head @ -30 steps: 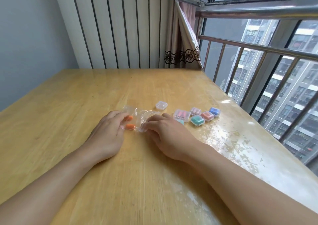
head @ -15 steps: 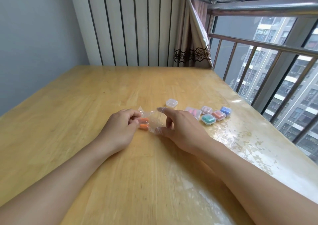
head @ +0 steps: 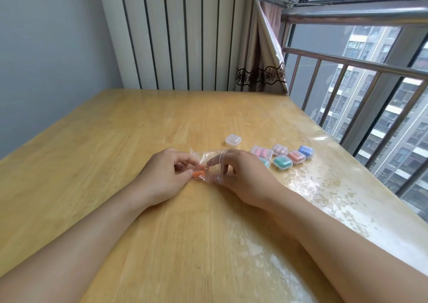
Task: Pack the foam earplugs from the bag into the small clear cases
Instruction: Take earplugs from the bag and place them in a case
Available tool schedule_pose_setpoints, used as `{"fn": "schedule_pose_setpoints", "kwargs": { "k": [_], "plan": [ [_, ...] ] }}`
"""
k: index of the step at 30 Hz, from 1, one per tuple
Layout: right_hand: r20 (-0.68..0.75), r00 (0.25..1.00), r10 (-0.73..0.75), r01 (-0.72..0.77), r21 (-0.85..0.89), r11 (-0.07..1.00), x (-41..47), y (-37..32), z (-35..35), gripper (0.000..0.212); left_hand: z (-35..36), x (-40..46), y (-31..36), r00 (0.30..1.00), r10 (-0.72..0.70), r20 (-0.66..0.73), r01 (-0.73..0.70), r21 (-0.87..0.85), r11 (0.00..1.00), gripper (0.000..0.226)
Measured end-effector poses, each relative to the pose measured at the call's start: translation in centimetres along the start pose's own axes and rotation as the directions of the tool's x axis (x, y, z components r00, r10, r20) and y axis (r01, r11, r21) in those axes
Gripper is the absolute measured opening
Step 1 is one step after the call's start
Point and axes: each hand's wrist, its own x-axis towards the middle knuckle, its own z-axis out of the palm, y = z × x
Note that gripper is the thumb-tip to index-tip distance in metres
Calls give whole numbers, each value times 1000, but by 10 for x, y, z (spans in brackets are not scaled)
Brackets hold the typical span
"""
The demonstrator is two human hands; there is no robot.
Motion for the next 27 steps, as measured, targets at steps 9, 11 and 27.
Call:
{"fn": "schedule_pose_setpoints", "kwargs": {
  "k": [9,11,27],
  "plan": [
    [6,997,73,-73,68,995,3,-1,9,16,6,-1,1,999,6,-44,-6,-10,1000,7],
    [29,997,73,-75,72,995,5,0,7,15,8,-2,0,999,23,-40,-23,3,1000,9],
    [43,989,139,-143,121,982,5,-3,6,31,12,-1,1,993,94,-67,-91,53,994,17]
  ]
}}
